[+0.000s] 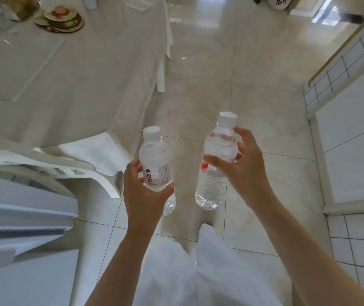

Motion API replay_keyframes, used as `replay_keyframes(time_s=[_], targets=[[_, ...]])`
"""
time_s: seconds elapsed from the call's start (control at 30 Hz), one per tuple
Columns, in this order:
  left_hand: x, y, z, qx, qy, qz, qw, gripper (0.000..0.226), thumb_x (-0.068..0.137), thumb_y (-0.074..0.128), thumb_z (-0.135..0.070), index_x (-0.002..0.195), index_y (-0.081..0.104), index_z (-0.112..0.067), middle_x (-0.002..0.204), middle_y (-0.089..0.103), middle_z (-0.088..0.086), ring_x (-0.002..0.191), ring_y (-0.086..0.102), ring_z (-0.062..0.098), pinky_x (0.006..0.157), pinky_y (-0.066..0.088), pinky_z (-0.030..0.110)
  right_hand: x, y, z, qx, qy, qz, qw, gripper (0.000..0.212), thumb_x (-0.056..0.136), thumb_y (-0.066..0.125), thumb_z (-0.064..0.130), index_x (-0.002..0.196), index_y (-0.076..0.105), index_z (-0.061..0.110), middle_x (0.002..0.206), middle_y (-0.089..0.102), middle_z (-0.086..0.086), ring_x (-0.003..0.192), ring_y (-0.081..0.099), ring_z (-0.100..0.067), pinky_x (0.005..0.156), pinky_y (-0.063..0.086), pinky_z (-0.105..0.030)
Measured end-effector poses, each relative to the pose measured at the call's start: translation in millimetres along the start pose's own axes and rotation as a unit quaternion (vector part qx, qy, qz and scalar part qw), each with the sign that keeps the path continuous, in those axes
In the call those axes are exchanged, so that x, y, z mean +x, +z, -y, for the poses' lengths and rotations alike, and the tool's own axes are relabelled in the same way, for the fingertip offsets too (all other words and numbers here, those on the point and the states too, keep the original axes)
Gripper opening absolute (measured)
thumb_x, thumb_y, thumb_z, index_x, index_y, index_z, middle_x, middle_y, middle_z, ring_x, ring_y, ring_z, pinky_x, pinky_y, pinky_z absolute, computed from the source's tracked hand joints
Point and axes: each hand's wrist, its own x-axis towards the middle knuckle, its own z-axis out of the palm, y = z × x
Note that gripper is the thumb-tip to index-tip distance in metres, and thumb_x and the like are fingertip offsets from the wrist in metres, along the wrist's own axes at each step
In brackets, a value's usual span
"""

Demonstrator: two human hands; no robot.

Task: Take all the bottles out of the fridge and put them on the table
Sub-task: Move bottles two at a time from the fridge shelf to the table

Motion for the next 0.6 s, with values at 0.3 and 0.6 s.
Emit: replay_keyframes(time_s=[0.3, 0.6], targets=[[112, 62, -26, 0.001, -0.027, -0.063, 0.998, 0.083, 0.056, 0.092, -0.017, 0.125, 0.046, -0.020, 0.119, 0.056, -0.004, 0.100, 0.060, 0.020, 0.084, 0.055, 0.039, 146, 17, 0, -0.004, -0.020, 0.052, 0.998, 0.082, 0.059, 0.090, 0.023, 0.128, 0.046, 0.023, 0.116, 0.066, 0.000, 0.101, 0.067, -0.020, 0.088, 0.055, -0.046], [224, 109, -69, -0.015, -0.097, -0.153, 0.983, 0.085, 0.056, 0.091, -0.022, 0.125, 0.042, -0.028, 0.122, 0.056, -0.007, 0.101, 0.062, 0.013, 0.086, 0.055, 0.043, 303, 47, 29, -0.045, -0.083, 0.145, 0.985, 0.078, 0.050, 0.092, 0.024, 0.106, 0.044, 0.048, 0.107, 0.063, 0.016, 0.100, 0.065, -0.021, 0.085, 0.055, -0.048]])
